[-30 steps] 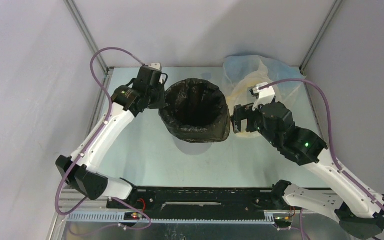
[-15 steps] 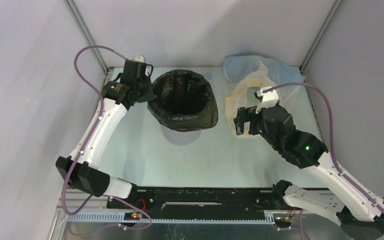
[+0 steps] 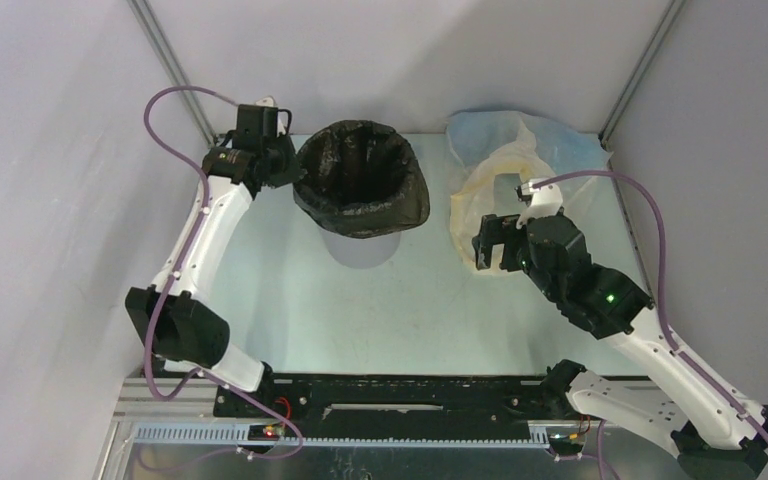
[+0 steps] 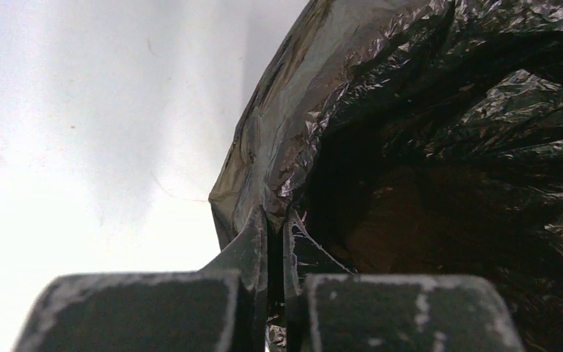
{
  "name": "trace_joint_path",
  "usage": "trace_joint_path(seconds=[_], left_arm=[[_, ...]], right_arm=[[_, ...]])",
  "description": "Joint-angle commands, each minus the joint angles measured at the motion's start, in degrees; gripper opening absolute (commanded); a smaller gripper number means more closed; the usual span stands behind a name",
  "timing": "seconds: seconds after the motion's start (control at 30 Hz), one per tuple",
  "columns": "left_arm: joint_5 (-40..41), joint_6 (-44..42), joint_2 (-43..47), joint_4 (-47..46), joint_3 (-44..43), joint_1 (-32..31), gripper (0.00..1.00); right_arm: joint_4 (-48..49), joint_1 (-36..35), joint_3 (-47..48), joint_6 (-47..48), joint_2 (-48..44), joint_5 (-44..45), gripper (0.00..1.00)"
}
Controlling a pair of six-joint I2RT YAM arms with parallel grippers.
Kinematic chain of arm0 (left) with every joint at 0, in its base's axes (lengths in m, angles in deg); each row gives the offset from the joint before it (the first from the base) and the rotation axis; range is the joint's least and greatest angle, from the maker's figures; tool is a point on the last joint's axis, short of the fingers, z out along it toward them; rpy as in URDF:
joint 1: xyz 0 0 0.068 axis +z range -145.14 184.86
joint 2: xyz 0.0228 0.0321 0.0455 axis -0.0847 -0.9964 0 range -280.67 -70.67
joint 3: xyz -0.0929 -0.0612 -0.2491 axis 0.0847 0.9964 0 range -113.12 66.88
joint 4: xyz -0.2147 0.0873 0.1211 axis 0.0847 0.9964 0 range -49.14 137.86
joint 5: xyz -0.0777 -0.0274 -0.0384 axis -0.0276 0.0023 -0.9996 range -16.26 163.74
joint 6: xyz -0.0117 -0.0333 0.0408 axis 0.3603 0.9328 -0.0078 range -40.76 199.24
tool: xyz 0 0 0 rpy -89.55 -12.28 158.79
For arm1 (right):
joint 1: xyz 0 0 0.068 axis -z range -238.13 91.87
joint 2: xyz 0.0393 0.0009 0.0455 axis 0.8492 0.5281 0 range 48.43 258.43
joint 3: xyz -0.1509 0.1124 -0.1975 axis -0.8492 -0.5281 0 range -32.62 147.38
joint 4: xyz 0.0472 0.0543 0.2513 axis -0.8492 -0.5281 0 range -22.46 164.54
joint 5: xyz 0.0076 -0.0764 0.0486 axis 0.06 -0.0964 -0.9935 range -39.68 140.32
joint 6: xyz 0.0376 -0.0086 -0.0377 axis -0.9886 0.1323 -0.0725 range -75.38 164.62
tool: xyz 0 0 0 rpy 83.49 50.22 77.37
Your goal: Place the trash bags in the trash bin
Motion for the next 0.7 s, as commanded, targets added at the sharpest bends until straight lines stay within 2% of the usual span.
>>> trace_joint_path(seconds=[0.0,0.13,0.23,0.43,0.5,0.67], left_arm=[[-9.43,3.87,-0.06,-6.93,-1.94,-0.01,0.0],[-13.22,5.64,-0.56,-7.96,-1.36,-0.34,0.0],[-13.98,6.63,0.52,-9.5,-0.2,-1.34,0.01],[-14.11,7.11,1.9,-10.43,1.14,-2.4,0.09],[-14.22,6.78,2.25,-10.44,1.52,-2.36,0.18],[-13.07,5.62,4.81,-9.67,2.19,-2.34,0.5]], right_arm=[[4.0,0.91,-1.3,-0.82,-0.78,-0.38,1.0],[5.23,2.54,-2.71,-3.19,-0.77,2.15,1.0],[7.19,6.73,-4.73,-3.52,-1.36,0.98,1.0],[14.47,13.42,-11.34,-1.29,-5.76,-1.1,1.0],[18.76,14.85,-14.45,0.73,-7.83,-0.66,1.0],[27.52,17.99,-22.32,2.99,-12.45,-1.49,1.0]])
